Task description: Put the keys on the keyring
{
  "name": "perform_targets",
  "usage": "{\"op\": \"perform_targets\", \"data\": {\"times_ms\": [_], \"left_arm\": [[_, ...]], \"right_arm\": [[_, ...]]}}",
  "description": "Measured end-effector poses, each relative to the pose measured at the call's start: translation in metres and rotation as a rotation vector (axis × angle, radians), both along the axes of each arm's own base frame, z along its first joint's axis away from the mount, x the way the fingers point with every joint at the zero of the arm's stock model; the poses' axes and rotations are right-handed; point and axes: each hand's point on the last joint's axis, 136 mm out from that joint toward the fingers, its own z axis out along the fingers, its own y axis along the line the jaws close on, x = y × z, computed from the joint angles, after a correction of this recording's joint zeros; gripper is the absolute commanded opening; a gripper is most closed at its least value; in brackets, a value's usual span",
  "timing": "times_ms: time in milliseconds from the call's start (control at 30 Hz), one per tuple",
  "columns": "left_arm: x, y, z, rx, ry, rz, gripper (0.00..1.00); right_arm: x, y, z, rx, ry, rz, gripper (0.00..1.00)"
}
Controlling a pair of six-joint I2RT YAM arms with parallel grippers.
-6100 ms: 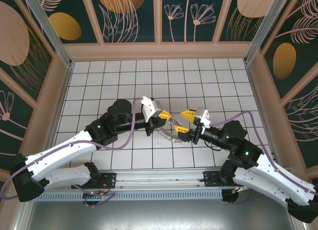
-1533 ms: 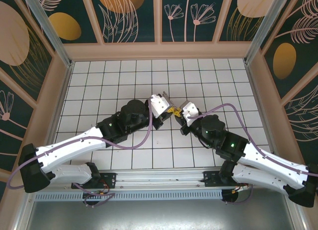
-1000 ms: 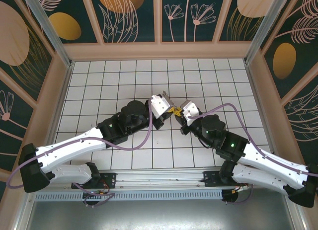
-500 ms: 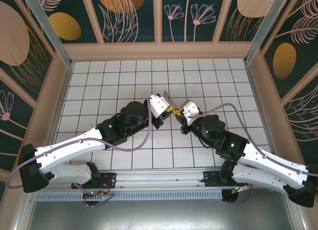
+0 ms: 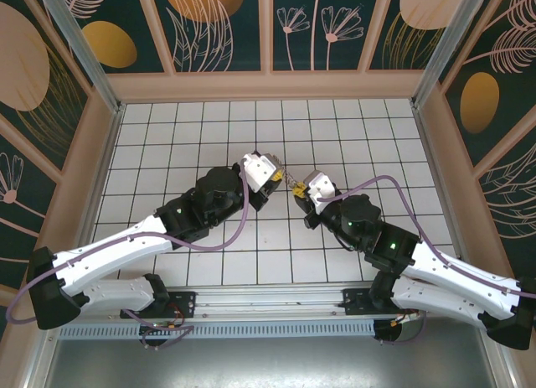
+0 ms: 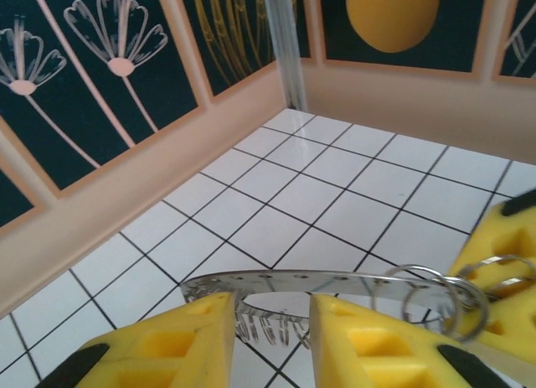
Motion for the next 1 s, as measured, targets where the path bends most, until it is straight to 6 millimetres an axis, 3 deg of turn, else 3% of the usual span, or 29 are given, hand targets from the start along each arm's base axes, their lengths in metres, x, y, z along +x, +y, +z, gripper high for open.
{"op": "perform_targets", "data": {"times_ms": [400, 733, 1000], "left_arm": [[-0.023, -0.003, 0.000, 0.019, 0.019, -0.122, 0.36], [-0.023, -0.020, -0.018, 0.058, 0.046, -0.157, 0.35], [-0.020, -0.031, -0.024, 0.066, 0.029, -0.162, 0.29]], "right_arm": [[0.001, -0.001, -0.001, -0.002, 0.000, -0.010, 0.00], [0.008, -0.004, -0.005, -0.019, 0.004, -0.054, 0.00], [0.010, -0.003, -0.009, -0.029, 0.010, -0.065, 0.00]]}}
